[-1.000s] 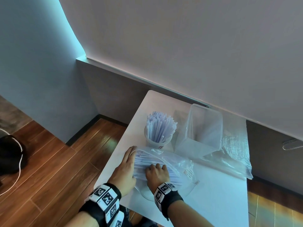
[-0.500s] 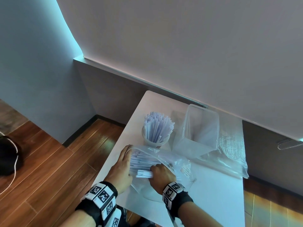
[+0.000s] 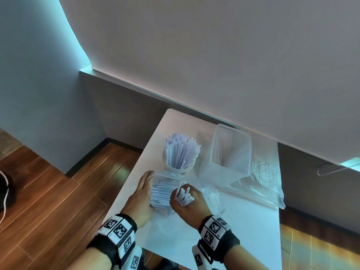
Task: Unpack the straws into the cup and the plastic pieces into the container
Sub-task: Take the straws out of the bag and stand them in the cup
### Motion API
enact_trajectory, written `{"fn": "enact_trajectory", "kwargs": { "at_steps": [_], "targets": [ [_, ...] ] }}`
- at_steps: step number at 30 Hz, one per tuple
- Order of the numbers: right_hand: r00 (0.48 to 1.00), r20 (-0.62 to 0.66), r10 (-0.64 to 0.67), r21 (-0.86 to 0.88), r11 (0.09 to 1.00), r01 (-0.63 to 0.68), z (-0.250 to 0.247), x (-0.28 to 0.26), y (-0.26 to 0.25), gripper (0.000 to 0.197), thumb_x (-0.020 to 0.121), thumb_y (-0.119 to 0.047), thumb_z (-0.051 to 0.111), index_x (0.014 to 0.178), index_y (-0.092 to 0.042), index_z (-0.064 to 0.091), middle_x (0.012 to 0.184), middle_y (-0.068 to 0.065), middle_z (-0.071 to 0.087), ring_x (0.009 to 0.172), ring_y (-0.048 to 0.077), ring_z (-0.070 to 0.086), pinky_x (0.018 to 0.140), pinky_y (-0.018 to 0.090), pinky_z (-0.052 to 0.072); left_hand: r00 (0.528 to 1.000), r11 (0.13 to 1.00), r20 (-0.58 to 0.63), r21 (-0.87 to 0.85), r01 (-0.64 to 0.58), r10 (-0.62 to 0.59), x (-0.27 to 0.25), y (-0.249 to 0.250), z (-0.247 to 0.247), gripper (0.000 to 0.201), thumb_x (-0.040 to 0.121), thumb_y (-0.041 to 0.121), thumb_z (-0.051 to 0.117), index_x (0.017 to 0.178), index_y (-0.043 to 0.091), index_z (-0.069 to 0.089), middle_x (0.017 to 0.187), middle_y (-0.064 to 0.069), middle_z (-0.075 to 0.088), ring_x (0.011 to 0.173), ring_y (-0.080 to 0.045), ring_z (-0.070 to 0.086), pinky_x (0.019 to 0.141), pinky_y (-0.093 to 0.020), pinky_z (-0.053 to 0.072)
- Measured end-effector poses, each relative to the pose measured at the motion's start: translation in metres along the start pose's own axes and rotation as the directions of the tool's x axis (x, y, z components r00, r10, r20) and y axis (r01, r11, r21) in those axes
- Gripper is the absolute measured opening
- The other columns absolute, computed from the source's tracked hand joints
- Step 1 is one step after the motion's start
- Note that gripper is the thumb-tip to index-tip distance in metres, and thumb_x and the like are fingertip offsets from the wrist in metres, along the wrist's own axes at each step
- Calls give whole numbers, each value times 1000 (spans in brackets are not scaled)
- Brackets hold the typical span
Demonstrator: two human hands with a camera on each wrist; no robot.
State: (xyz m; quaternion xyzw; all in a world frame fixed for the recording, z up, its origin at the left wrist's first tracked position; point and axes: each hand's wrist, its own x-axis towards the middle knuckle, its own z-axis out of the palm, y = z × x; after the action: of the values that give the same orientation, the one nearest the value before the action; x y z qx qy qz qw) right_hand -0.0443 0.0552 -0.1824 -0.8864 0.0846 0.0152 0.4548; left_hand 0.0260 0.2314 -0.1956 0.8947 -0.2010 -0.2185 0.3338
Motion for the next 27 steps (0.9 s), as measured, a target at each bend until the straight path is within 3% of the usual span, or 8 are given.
{"fn": "enact_trajectory", "kwargs": {
  "at_steps": [2,6,8,12,15,19,23,27],
  "targets": [
    [1000,-23,15,-8,1000,-15,1,1,1,11,75,-26,59,67,-29,52,70,-8,53,65,11,54,64,31,49,1000,1000,2,-4,-2,2,-1,0,0,109,75,-3,76,149,33,5,151,12,12,134,-13,32,95,-30,54],
    [999,33,35,-73,997,-32,-4,2,-1,19,74,-22,62,63,-36,55,68,-12,54,65,6,53,64,27,47,1000,1000,4,-1,2,-2,-2,0,-2,108,75,-3,75,149,33,5,151,12,11,134,-13,33,94,-29,54],
    [1000,21,-20,-120,993,23,-7,3,-4,3,71,-24,63,71,-26,62,76,-9,60,72,8,57,68,27,49,1000,1000,4,-4,6,-6,-2,0,-3,107,76,-3,75,150,32,5,152,12,11,134,-13,33,95,-27,54],
    [999,39,-12,-163,987,18,-4,4,-4,14,69,-26,60,74,-13,63,76,1,63,74,15,59,70,37,50,1000,1000,-1,-2,-4,4,-3,1,-2,106,76,-4,74,149,31,5,150,13,11,131,-13,36,93,-25,55],
    [997,60,37,-173,985,-26,-1,7,-1,11,73,-27,62,74,-16,63,79,-1,62,73,15,60,69,33,50,1000,1000,-3,0,-10,10,-3,3,-2,105,76,-4,73,149,31,7,150,12,12,130,-12,37,92,-24,55],
    [994,108,22,-172,985,-3,-5,8,-6,15,71,-33,58,64,-24,49,62,-10,51,60,9,51,59,24,43,1000,1000,-10,-1,-13,13,-3,3,-2,105,76,-4,73,150,30,7,150,11,12,130,-12,36,91,-21,54],
    [994,99,-51,-72,996,58,-38,14,-36,1,71,-20,68,71,-19,67,68,-5,67,65,8,63,67,27,53,1000,997,-13,-69,-22,21,0,2,-4,99,73,-3,73,144,34,15,144,11,23,125,-12,44,89,-25,57],
    [994,-27,-106,-51,993,104,-92,39,-72,10,72,-9,77,80,-16,75,69,-2,72,62,4,68,69,25,57,999,999,8,-35,-31,31,-2,3,-4,103,73,-1,73,145,35,9,141,10,22,121,-8,43,85,-21,57]
  ]
}}
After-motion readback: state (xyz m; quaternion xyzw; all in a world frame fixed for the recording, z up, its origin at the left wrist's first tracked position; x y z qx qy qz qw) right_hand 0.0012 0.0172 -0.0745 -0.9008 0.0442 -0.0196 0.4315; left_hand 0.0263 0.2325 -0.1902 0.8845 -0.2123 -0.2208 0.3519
